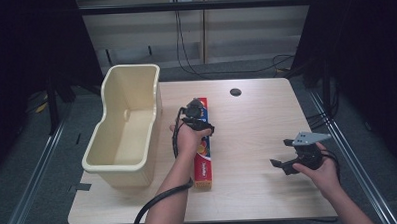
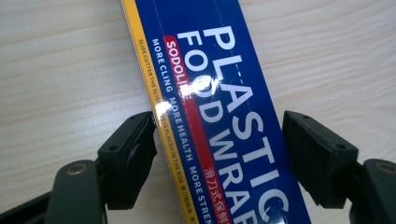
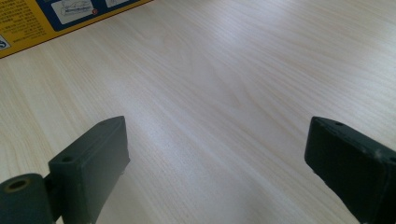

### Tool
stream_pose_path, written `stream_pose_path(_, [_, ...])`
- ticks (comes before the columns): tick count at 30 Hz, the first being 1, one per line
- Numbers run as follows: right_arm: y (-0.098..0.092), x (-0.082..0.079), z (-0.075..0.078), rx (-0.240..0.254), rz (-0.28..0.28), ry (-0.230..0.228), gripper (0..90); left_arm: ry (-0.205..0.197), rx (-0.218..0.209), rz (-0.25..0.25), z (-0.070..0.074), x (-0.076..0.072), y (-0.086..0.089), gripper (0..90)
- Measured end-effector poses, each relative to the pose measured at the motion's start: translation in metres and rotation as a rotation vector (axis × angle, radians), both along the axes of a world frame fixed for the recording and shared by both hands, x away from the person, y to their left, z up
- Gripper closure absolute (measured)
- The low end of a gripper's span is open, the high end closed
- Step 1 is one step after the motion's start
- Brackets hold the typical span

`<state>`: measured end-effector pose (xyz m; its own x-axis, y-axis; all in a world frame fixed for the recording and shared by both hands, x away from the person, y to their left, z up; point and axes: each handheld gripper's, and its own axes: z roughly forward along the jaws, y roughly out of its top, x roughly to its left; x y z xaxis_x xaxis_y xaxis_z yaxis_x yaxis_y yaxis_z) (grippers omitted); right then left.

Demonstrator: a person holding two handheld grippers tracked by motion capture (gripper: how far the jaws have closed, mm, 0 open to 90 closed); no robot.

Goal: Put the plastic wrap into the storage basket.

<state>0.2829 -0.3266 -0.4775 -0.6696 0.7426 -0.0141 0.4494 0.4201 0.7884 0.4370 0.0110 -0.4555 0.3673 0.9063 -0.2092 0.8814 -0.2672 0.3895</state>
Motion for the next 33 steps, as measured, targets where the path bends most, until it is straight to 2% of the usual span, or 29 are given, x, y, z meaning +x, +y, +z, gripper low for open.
stream_pose_path(3, [0.0, 0.0, 0.0, 0.002, 0.001, 0.001, 5.9, 0.018, -0.001, 0.019, 0.001, 0.001, -0.002, 29.0])
stream_pose_path(7, [0.0, 0.0, 0.0, 0.002, 0.002, 0.002, 6.0, 0.067, 0.034, 0.057, 0.006, 0.004, -0.005, 32.9])
stream_pose_path(9, [0.0, 0.0, 0.001, 0.004, 0.002, -0.003, 6.1, 0.071, 0.053, 0.057, 0.008, 0.004, -0.006, 35.5])
stream_pose_path(10, [0.0, 0.0, 0.001, 0.006, 0.002, -0.003, 6.1, 0.076, 0.083, 0.056, 0.01, 0.004, -0.007, 37.0])
stream_pose_path(13, [-0.001, 0.0, 0.001, 0.004, 0.0, -0.006, 6.0, 0.073, 0.101, 0.05, 0.011, 0.004, -0.01, 40.4])
stream_pose_path(15, [-0.001, 0.0, 0.001, 0.003, -0.001, -0.008, 6.0, 0.092, 0.132, 0.028, 0.013, 0.004, -0.012, 41.0])
stream_pose_path(16, [0.0, 0.0, 0.001, 0.005, 0.001, -0.009, 6.0, 0.11, 0.134, 0.024, 0.014, 0.004, -0.013, 41.2])
stream_pose_path(18, [-0.001, 0.0, 0.001, 0.003, 0.0, -0.01, 6.0, 0.121, 0.123, 0.017, 0.015, 0.004, -0.013, 41.3])
stream_pose_path(23, [-0.001, 0.0, 0.001, 0.003, -0.003, -0.011, 6.0, 0.13, 0.143, -0.013, 0.025, 0.004, -0.012, 41.4])
stream_pose_path(25, [-0.001, 0.0, 0.001, 0.007, -0.002, -0.01, 6.0, 0.13, 0.14, -0.01, 0.026, 0.004, -0.012, 41.4])
stream_pose_path(29, [-0.001, 0.0, 0.001, 0.006, -0.003, -0.015, 5.9, 0.149, 0.12, -0.026, 0.038, 0.004, -0.007, 41.5])
stream_pose_path(33, [-0.001, 0.0, 0.001, 0.004, -0.005, -0.014, 5.9, 0.167, 0.108, -0.021, 0.047, 0.004, -0.005, 41.5])
